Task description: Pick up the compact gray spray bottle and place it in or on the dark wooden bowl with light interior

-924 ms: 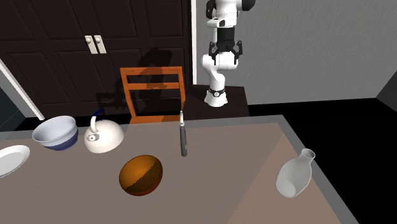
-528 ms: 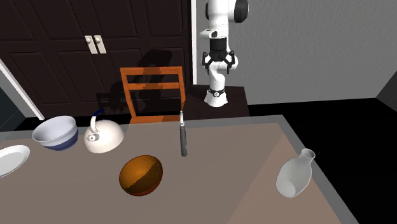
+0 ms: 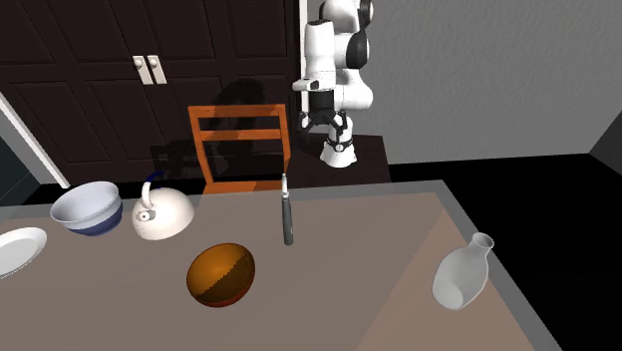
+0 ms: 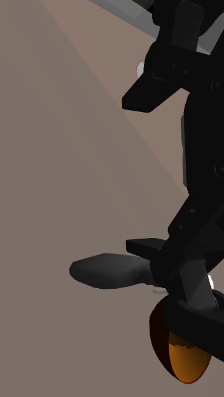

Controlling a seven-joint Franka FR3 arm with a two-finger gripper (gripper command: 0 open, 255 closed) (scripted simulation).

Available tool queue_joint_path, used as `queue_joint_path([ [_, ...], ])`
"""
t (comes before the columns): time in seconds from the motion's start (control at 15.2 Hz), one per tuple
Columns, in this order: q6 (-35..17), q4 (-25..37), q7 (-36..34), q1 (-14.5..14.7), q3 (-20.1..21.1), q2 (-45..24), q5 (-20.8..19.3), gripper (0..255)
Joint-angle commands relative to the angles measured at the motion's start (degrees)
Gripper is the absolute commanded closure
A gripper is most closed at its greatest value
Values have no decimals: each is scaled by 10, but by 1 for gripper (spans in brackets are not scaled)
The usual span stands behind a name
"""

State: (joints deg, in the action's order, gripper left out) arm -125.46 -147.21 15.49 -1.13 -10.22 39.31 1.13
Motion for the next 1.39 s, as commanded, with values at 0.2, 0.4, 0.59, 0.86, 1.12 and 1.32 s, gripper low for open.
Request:
queue_joint_path([
  [0.2,-138,-27,79,14,-60,-73,12,0],
  [0.4,-216,-27,139,39,-106,-130,40,0],
  [0.59,-286,-14,220,86,-166,-194,97,0],
  [0.86,-351,28,394,201,-283,-290,263,0],
  [1.12,-360,59,504,256,-326,-352,397,0],
  [1.32,-358,77,560,269,-329,-391,474,0],
])
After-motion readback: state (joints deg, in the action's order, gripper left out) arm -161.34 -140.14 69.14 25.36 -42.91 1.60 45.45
